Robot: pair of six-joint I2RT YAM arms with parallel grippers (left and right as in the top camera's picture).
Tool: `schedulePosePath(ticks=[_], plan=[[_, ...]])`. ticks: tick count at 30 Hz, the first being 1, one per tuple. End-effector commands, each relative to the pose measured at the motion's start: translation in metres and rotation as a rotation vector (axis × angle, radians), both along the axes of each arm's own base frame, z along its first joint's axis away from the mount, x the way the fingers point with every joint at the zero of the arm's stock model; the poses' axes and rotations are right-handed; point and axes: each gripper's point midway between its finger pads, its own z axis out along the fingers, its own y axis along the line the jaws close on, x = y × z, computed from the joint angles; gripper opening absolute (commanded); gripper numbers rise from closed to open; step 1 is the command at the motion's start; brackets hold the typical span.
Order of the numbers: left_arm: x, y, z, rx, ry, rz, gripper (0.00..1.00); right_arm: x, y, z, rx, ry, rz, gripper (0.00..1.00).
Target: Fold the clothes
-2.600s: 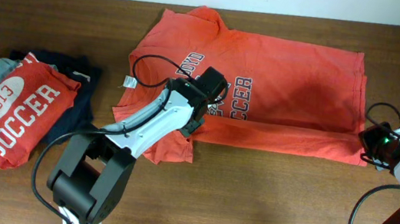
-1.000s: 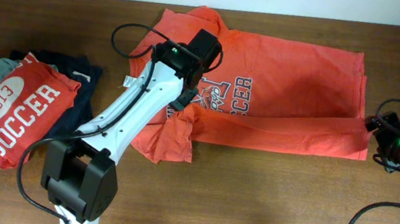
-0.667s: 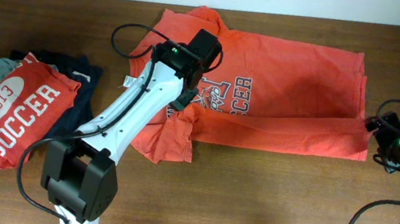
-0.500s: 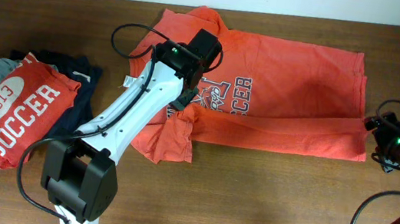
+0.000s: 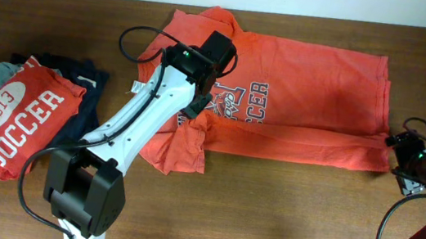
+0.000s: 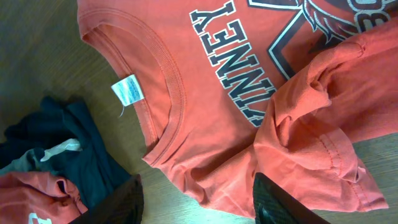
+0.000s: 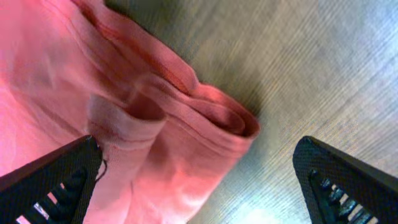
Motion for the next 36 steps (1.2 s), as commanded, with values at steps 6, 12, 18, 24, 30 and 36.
schedulePosePath(ticks=[6, 12, 18, 24, 30, 36], plan=[[0.002, -0.004, 0.012, -0.037, -0.026, 0.006, 0.57, 0.042, 0.012, 0.028, 0.049, -0.234, 0.141, 0.99], [0.002, -0.004, 0.012, -0.036, -0.026, 0.005, 0.57, 0.005, -0.019, -0.001, -0.054, 0.003, -0.071, 0.99], [0.002, -0.004, 0.012, -0.037, -0.026, 0.005, 0.57, 0.042, -0.021, 0.019, -0.132, -0.180, 0.110, 0.99], [0.000, -0.023, 0.004, -0.141, 0.005, -0.030, 0.38, 0.051, -0.017, 0.026, -0.124, -0.233, 0.147, 0.99], [-0.008, -0.063, -0.025, -0.301, 0.121, -0.190, 0.34, 0.047, -0.012, 0.022, -0.100, -0.215, 0.150, 0.99], [-0.014, -0.159, -0.003, -0.713, 0.128, -0.432, 0.21, 0.044, -0.007, 0.019, -0.070, -0.204, 0.157, 0.99]])
